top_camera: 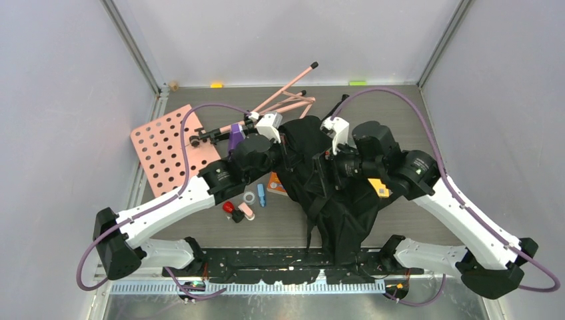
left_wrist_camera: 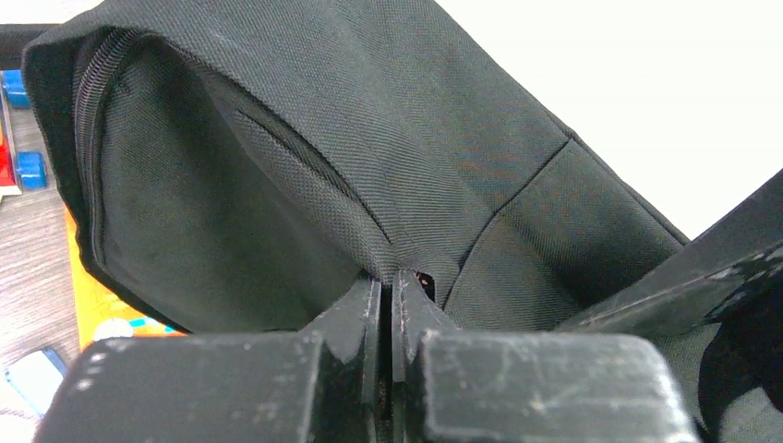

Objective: Pack the student bag
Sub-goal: Place the student bag at the center of the board, then unzip the student bag at the center of the board.

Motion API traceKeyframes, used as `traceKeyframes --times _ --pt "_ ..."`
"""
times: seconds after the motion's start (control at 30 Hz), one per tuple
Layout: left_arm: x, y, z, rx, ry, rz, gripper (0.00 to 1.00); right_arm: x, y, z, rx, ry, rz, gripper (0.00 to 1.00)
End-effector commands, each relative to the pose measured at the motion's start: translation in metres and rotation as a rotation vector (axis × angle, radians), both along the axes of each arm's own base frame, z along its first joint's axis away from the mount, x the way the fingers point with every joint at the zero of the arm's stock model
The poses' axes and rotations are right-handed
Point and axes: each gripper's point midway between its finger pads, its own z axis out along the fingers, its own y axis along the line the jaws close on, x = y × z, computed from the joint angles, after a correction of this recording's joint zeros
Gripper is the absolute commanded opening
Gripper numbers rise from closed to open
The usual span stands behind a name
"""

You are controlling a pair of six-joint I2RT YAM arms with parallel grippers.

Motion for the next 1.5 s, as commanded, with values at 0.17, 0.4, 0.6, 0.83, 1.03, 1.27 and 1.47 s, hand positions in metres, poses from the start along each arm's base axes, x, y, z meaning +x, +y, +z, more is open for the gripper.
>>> traceKeyframes --times 0.17,0.4,0.6,0.83,1.03,1.27,1.47 --pt "0.015 0.005 0.019 -0.029 -0.019 0.027 0.0 0.002 0.009 -0.013 -0.179 -0.077 -0.029 0.73" --pt "0.013 0.036 0.028 0.072 -0.102 0.035 0.43 0.011 -0.009 -0.031 -0.26 -0.107 -0.125 0.03" --pt "0.006 0.083 0.041 0.257 -0.259 0.057 0.67 0.009 -0.01 -0.043 -0.272 -0.073 -0.145 0.01" --pt "-0.027 0.074 0.045 0.404 -0.461 -0.283 0.67 0.007 -0.01 -0.047 -0.272 -0.058 -0.145 0.01" --pt "-0.035 0.054 0.034 0.43 -0.511 -0.445 0.64 0.004 -0.011 -0.046 -0.265 -0.058 -0.134 0.0" --pt "-0.027 0.03 0.02 0.426 -0.478 -0.503 0.53 0.002 -0.011 -0.046 -0.26 -0.055 -0.126 0.0" --pt "-0.024 0.023 0.019 0.417 -0.474 -0.516 0.44 0.001 -0.011 -0.045 -0.249 -0.051 -0.131 0.0"
